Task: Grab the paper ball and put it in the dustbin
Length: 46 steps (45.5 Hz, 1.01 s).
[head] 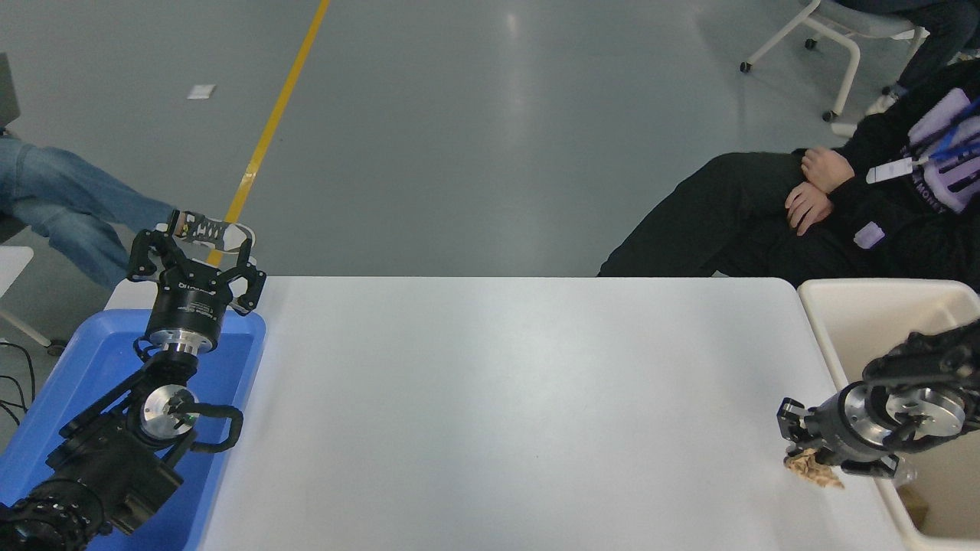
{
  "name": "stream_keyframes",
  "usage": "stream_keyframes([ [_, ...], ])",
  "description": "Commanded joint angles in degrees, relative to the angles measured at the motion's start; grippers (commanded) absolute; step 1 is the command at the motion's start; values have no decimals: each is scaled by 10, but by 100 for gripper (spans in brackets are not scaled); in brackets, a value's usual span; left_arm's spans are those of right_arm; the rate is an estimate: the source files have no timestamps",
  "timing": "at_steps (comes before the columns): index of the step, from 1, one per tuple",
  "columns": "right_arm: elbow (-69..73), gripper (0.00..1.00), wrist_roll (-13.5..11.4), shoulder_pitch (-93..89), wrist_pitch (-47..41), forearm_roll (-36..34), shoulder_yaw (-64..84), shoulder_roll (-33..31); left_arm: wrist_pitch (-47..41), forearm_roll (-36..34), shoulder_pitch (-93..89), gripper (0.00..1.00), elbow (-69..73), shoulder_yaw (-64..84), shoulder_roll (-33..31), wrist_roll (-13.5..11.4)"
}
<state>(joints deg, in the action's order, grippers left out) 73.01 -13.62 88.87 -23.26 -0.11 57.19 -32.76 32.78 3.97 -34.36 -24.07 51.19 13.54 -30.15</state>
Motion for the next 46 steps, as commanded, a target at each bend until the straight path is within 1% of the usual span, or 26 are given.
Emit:
stream_keyframes([
  [1, 48, 0, 2, 186, -217, -27, 24, -9, 0, 0, 0, 99, 0, 0, 0, 0],
  [7, 49, 0, 1, 268, -217, -58, 30, -13, 0, 0, 0, 99, 0, 0, 0, 1],
  [18, 50, 0, 1, 387, -217, -70, 33, -24, 0, 0, 0, 99, 0, 0, 0, 0],
  [29, 74, 0, 1, 489, -217, -74, 60, -9, 0, 0, 0, 99, 0, 0, 0, 0],
  [35, 74, 0, 2, 511, -217, -75, 96, 11, 0, 0, 0, 99, 0, 0, 0, 0],
  [46, 72, 0, 1, 519, -217, -75, 131, 18, 0, 0, 0, 99, 0, 0, 0, 1],
])
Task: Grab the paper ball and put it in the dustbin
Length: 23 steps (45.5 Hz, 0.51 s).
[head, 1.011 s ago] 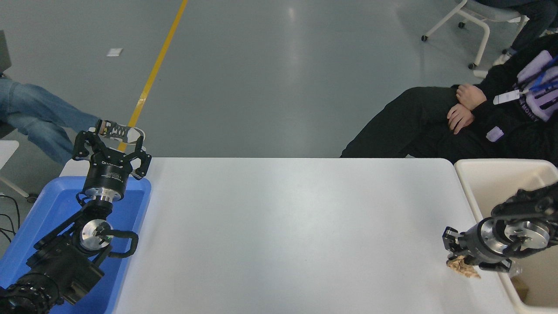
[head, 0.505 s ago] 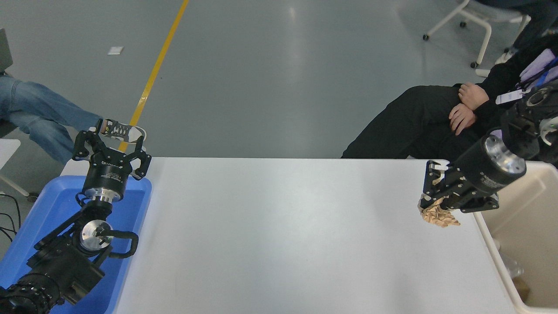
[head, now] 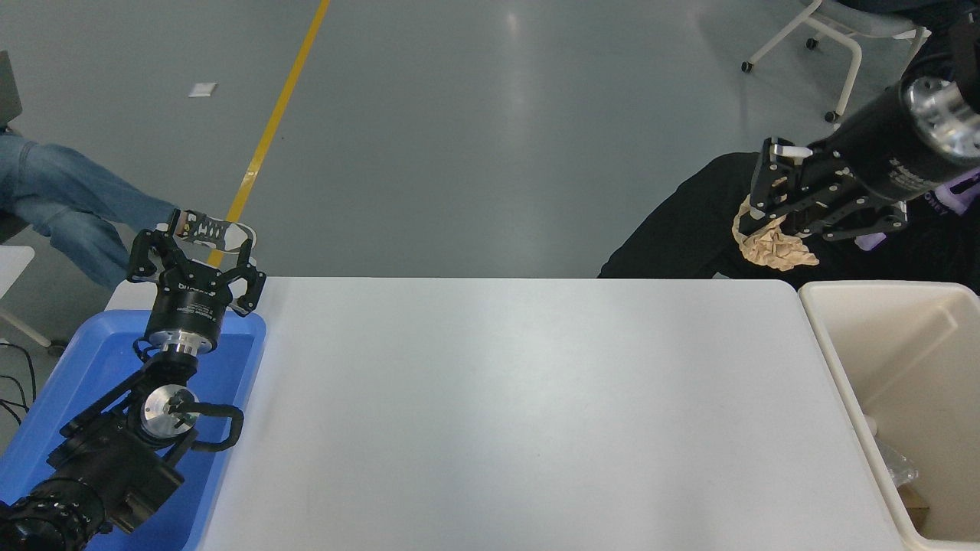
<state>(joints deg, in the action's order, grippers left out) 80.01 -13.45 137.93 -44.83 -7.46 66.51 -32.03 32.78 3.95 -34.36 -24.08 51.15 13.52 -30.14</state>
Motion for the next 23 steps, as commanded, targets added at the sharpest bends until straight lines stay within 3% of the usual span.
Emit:
stream_keyframes([
  [1, 1, 0, -1, 29, -2, -2, 43, 13, 0, 0, 0, 99, 0, 0, -1, 0],
  [17, -38, 0, -1, 38, -2, -6, 176, 11, 0, 0, 0, 99, 0, -1, 0, 0],
  [23, -62, 0, -1, 22, -2, 1, 231, -28, 0, 0, 0, 99, 0, -1, -1, 0],
])
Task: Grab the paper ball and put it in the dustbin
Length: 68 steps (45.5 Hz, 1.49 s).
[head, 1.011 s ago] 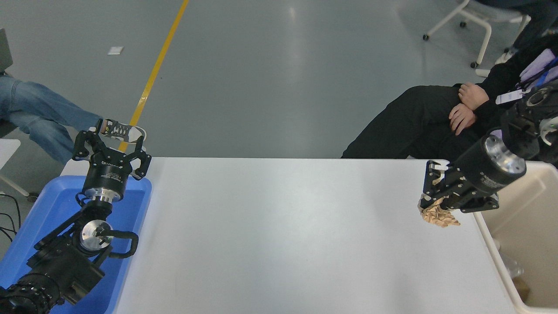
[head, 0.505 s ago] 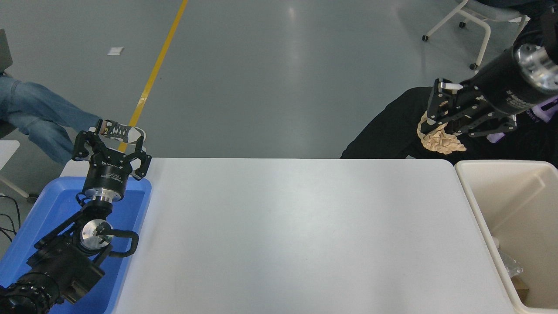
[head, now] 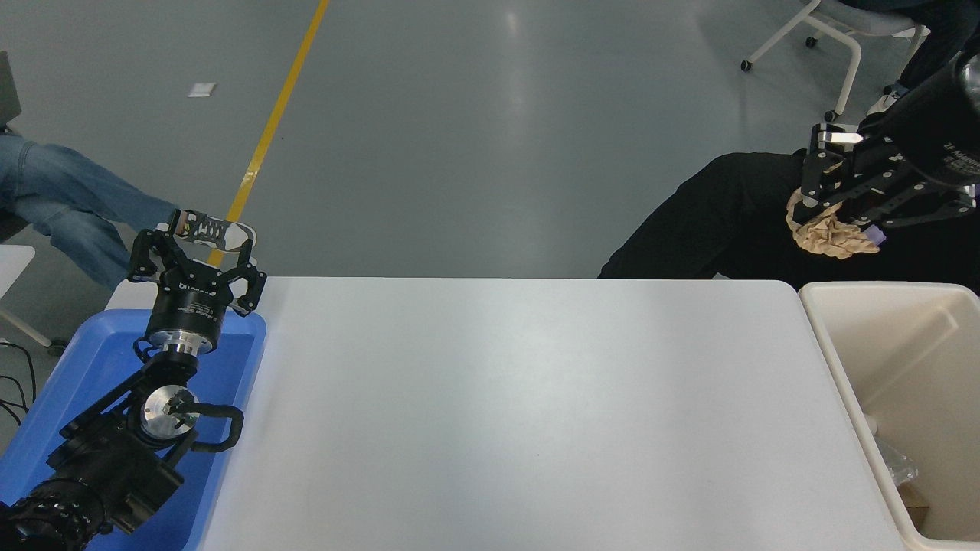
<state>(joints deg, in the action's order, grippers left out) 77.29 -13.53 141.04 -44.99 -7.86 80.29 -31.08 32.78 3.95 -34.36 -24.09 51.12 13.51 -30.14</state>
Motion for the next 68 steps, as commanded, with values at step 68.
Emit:
stream_keyframes([
  [68, -737, 0, 11, -985, 439, 34, -354, 70, 0, 0, 0, 99, 0, 1, 0, 0],
])
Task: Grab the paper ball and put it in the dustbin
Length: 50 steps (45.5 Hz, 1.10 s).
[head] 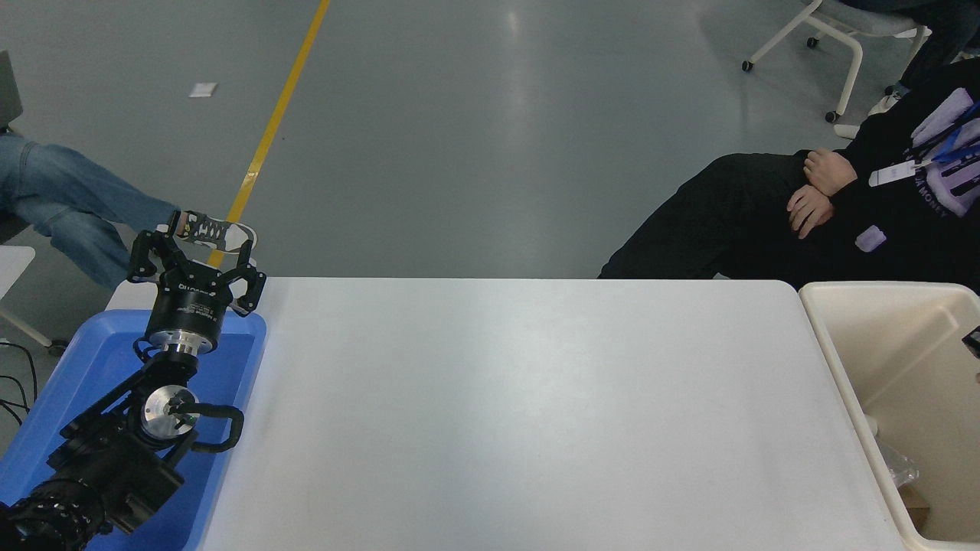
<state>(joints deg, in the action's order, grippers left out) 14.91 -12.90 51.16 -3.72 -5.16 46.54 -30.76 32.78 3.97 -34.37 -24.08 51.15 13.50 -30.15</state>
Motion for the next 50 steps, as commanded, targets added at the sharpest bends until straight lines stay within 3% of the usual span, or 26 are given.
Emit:
stream_keyframes([
  [1, -117, 0, 5, -91, 32, 7, -15, 70, 0, 0, 0, 99, 0, 1, 0, 0],
  [21, -124, 0, 5, -102, 51, 7, 7, 74, 0, 0, 0, 99, 0, 1, 0, 0],
  [22, -124, 7, 5, -102, 53, 8, 7, 73, 0, 0, 0, 99, 0, 0, 0, 0],
  [25, -124, 58, 5, -96, 61, 8, 4, 70, 0, 0, 0, 99, 0, 1, 0, 0],
  [26, -124, 70, 5, -95, 65, 7, 3, 70, 0, 0, 0, 99, 0, 1, 0, 0],
  [29, -122, 86, 5, -90, 78, 6, 0, 70, 0, 0, 0, 99, 0, 1, -1, 0],
  [31, -119, 89, 4, -88, 84, 6, -5, 70, 0, 0, 0, 99, 0, 1, 0, 0],
  [50, -116, 90, 4, -88, 85, 6, -24, 69, 0, 0, 0, 99, 0, 1, 0, 0],
])
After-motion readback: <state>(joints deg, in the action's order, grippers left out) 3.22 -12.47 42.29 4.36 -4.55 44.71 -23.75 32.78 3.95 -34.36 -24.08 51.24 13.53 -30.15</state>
